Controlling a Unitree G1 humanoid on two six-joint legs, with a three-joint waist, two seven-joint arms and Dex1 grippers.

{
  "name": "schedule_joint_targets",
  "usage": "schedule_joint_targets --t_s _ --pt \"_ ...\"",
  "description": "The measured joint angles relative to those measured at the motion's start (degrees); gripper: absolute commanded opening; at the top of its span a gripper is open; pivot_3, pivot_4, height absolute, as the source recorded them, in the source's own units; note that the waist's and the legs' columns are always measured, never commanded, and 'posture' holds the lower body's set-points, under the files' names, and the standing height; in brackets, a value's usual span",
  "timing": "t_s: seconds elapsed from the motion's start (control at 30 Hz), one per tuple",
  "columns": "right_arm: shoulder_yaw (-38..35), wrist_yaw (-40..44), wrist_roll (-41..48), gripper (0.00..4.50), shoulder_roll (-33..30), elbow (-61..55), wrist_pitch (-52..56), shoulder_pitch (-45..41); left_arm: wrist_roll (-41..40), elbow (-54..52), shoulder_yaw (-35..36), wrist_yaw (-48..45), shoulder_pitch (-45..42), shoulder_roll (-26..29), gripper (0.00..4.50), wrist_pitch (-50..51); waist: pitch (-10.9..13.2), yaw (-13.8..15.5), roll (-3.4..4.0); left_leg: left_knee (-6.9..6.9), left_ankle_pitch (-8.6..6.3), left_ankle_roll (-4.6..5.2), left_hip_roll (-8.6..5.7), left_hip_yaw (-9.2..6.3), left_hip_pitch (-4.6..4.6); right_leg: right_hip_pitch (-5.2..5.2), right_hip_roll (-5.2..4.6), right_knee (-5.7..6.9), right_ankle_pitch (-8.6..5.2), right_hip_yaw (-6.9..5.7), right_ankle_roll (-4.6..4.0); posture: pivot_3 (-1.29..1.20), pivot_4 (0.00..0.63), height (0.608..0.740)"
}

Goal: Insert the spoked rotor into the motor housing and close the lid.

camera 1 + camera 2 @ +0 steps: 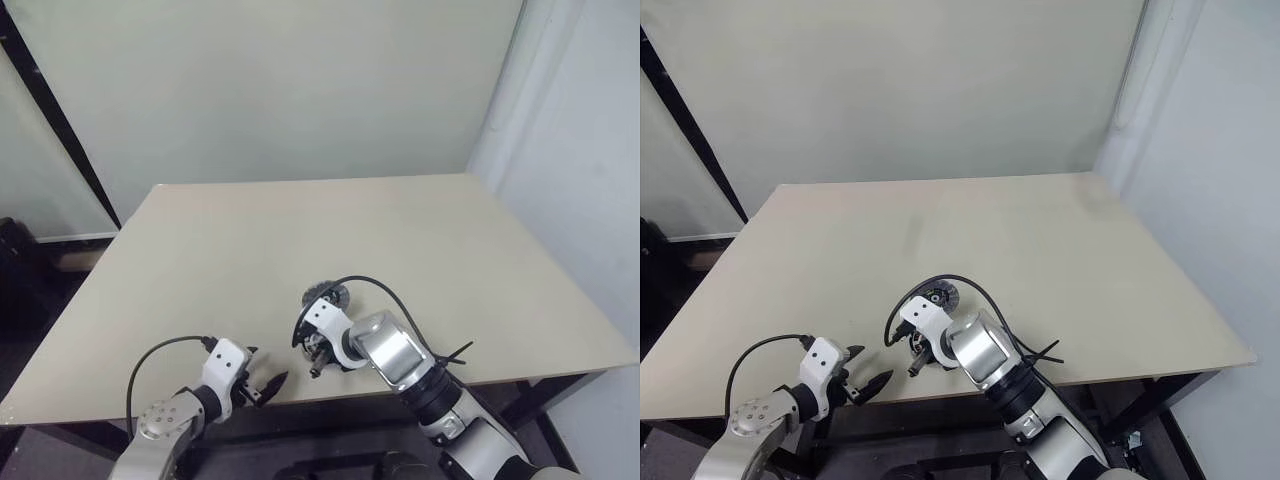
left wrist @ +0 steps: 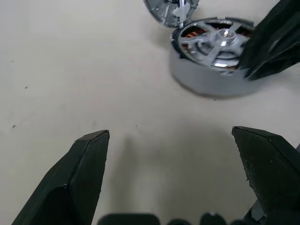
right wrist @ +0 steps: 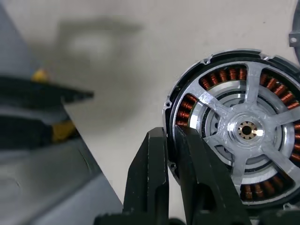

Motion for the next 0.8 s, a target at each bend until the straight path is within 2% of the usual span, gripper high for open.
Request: schedule_joint_targets --t_s 0.5,0.8 --pt "-3.2 -12.5 9.9 0.00 0.9 4.7 -4.8 -0.6 0.4 -0.1 0.0 0.7 0.1 -1.3 4.50 -0.5 0.0 0.0 0.03 0.02 -0.11 -0.24 0.02 -0.02 0.08 -0.13 -0.06 0.00 0.00 -0.03 -0.01 0.00 0.000 0.740" --pt "-1.7 -14.5 12.2 0.00 0.9 6.0 -8.0 -0.7 0.4 -0.1 0.0 0.7 0.1 -1.3 4.50 -0.5 0.0 -0.2 -0.02 0.01 0.02 -0.02 0.02 -0.05 -0.01 -0.37 0.00 0.10 0.01 -0.03 -0.01 0.00 0.000 0.740"
